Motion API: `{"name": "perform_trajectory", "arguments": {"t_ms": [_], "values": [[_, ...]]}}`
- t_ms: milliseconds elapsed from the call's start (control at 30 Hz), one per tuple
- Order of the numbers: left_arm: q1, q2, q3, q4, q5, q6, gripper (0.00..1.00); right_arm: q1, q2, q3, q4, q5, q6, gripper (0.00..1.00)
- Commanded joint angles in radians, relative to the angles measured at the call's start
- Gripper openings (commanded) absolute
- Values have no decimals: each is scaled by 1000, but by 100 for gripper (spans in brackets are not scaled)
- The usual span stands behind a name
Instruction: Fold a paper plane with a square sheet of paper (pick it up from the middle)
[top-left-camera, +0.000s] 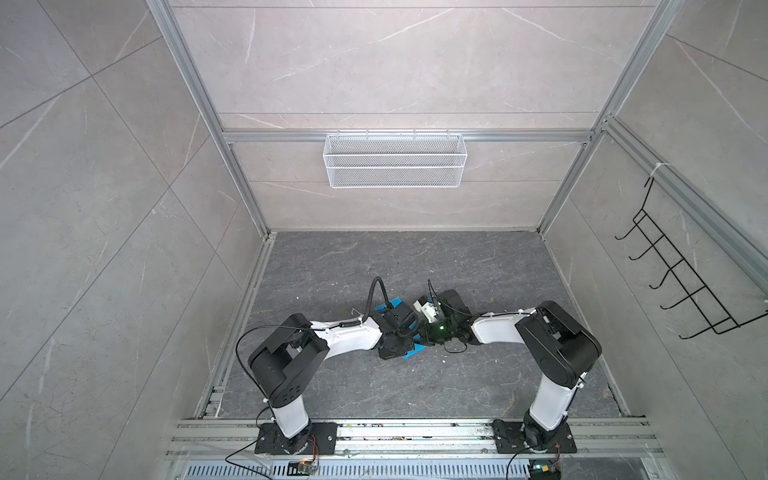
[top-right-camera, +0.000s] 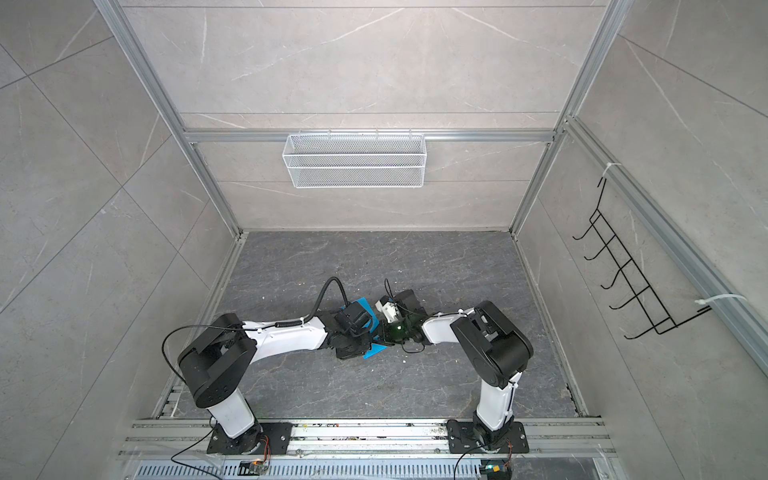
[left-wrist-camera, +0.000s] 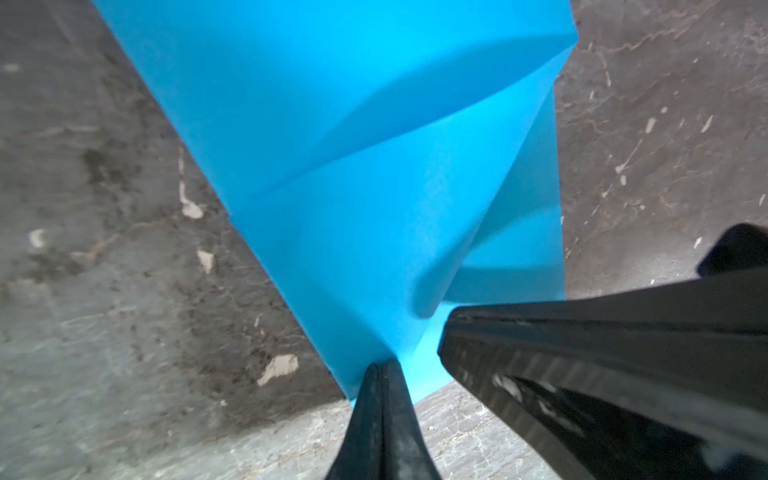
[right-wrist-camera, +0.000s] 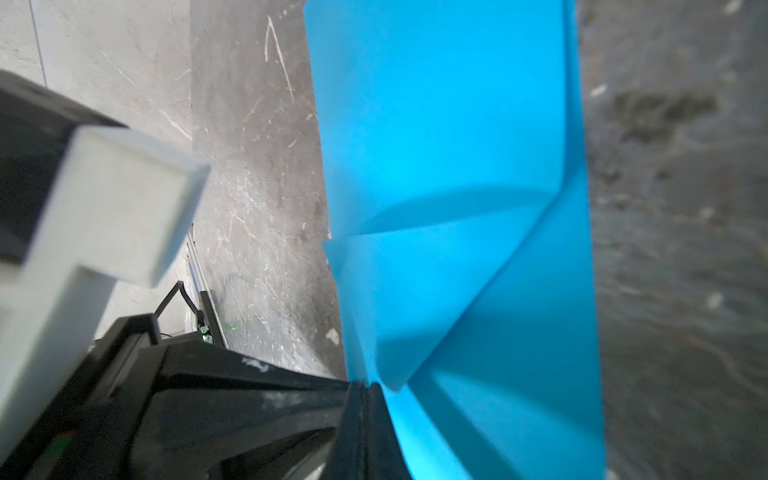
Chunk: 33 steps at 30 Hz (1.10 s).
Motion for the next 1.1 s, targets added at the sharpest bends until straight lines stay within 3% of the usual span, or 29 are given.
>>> {"name": "perform_trajectory", "arguments": {"t_ms": [0,500,1067], "values": [[-8,65,-22,-71,2,6,0,6,6,17,5,-11,-28,0],[-8,63,-29,-72,6,6,0,2,96,85,-67,10,-40,0],[-10,56,-56,-66,14,6,0,-125,169,158,-17,5,-63,0]]}}
